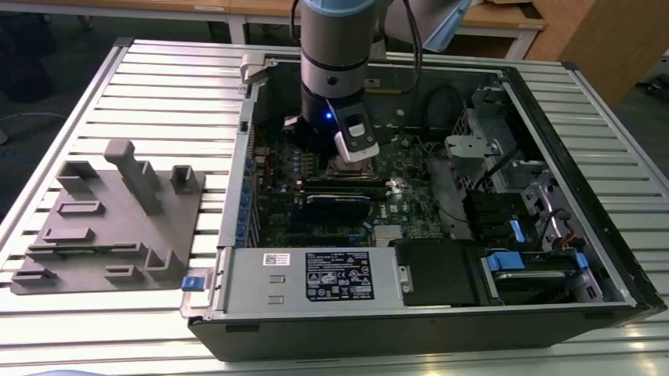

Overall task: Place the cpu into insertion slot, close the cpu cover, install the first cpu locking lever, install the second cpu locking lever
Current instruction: 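Install the second cpu locking lever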

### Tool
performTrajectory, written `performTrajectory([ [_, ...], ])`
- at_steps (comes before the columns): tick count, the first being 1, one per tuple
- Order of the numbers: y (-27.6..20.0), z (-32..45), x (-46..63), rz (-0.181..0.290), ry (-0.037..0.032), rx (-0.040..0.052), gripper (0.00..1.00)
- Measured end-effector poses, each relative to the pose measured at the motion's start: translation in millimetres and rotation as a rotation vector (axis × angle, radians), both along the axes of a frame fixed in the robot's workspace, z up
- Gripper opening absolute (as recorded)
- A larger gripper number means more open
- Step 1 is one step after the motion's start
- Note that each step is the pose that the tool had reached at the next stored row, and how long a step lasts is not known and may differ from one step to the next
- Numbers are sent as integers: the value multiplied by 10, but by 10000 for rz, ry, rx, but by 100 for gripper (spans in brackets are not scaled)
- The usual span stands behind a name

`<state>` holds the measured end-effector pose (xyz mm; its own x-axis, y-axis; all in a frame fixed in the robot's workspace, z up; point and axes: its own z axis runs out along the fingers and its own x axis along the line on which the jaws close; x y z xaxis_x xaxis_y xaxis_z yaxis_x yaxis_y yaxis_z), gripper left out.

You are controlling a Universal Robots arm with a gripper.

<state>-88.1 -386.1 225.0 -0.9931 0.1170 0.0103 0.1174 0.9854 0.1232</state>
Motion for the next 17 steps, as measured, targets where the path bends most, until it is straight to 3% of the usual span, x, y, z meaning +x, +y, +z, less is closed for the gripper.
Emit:
performTrajectory([
  [3, 0, 44, 0, 0, -1, 1, 11],
  [17, 17, 47, 27, 0, -1, 1, 11],
])
